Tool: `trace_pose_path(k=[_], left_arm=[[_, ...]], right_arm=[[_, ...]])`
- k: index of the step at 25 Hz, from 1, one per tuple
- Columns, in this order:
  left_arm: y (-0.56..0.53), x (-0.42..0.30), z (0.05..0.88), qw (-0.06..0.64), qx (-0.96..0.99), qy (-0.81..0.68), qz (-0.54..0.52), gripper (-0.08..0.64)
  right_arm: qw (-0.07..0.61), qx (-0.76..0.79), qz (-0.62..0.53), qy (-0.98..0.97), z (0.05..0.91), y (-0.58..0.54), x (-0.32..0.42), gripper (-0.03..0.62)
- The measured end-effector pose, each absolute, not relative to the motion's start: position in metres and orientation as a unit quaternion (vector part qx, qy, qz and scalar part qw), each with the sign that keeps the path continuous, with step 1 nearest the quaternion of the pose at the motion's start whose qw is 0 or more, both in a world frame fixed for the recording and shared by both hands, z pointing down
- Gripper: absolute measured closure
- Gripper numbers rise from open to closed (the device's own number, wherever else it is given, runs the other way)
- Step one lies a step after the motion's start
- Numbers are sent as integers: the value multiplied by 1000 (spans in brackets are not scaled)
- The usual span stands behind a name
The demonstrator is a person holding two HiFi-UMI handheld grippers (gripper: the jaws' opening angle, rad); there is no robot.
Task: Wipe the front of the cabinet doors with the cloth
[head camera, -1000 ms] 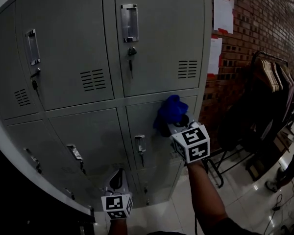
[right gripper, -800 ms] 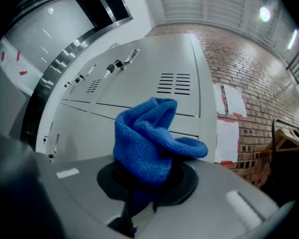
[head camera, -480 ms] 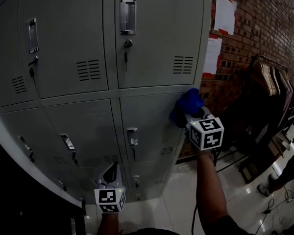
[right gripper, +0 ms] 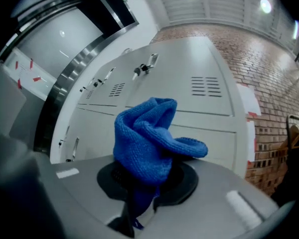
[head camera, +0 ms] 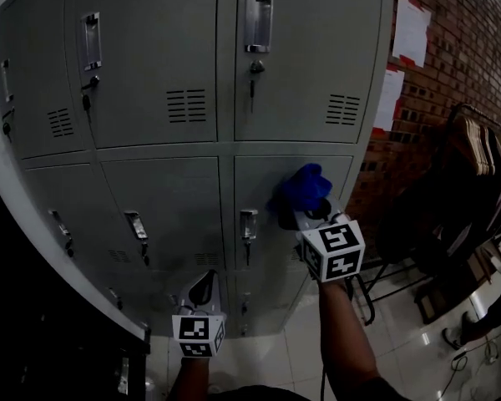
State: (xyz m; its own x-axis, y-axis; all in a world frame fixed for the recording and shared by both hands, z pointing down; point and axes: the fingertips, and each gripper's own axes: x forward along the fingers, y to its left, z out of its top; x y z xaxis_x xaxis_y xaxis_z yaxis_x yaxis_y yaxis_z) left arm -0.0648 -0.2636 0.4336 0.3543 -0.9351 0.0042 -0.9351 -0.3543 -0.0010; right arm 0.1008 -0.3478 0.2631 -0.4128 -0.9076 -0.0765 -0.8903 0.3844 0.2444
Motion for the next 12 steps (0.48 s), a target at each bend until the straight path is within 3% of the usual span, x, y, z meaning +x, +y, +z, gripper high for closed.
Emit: trace_pose_path(k=[6,12], left_arm=[[-252,-75,440,7,820,-573,3,549],[-244,-90,446,13,812,-583,9,551]], right_arm=[[68,486,-121,-863,298,-355,4,523],[93,501,-138,-849,301,-366,-11,523]])
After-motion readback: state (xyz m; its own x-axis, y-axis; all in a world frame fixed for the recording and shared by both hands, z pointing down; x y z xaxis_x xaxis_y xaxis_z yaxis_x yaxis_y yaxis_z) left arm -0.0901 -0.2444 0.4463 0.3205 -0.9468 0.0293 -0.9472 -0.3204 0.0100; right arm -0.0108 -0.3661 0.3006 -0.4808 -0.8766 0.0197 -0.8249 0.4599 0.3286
